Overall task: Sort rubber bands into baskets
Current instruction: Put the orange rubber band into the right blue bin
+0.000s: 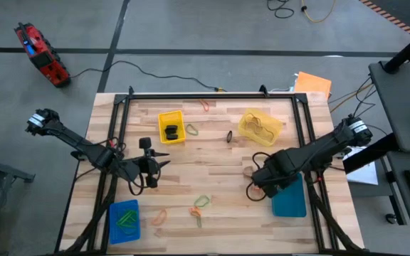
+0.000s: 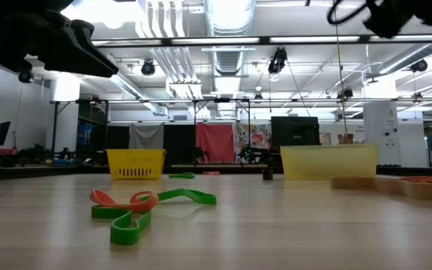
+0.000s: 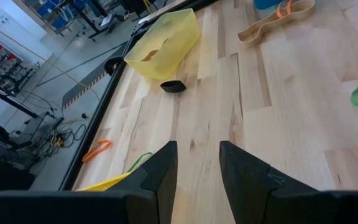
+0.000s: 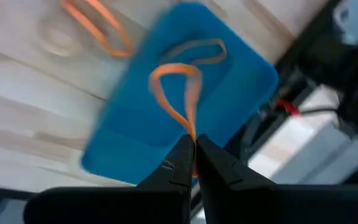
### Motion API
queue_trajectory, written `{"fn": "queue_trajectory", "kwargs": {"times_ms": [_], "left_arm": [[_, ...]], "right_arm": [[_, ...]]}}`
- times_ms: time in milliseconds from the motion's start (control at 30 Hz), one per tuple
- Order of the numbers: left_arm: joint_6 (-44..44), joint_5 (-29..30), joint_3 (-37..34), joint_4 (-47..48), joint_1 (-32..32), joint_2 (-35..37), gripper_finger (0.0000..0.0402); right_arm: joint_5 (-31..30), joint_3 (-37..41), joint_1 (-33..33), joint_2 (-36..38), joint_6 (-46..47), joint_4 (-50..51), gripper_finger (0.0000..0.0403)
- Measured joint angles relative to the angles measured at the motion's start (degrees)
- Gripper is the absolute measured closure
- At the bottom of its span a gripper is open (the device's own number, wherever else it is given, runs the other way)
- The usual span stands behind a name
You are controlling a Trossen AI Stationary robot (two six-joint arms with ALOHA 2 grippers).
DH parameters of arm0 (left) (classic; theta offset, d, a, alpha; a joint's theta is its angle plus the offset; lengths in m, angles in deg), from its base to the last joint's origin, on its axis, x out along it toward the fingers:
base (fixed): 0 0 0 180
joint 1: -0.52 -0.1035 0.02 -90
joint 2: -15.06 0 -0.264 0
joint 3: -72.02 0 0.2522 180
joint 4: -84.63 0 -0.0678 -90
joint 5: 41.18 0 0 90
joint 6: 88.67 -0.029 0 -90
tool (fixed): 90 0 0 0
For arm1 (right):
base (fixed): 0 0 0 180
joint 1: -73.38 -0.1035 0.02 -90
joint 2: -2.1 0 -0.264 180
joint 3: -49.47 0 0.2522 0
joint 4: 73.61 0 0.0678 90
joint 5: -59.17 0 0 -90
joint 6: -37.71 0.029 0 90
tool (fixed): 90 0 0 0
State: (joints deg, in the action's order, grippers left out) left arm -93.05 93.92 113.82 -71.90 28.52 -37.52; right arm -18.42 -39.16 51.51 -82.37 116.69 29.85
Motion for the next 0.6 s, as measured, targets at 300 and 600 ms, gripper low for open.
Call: {"fn": "queue_trajectory", "kwargs": {"times_ms": [300,600], "left_arm": [[-0.89,0.0,0.0,-0.54,0.0,0.0,0.0298],[-0.88,-0.01,0.0,-0.68,0.0,0.0,0.0298]], "right_arm": [[-0.42,8.3,-0.02,0.0,0.99,-1.96,0.0383],[-0.44,10.19,0.0,0.02,1.15,-5.13,0.0304]]}}
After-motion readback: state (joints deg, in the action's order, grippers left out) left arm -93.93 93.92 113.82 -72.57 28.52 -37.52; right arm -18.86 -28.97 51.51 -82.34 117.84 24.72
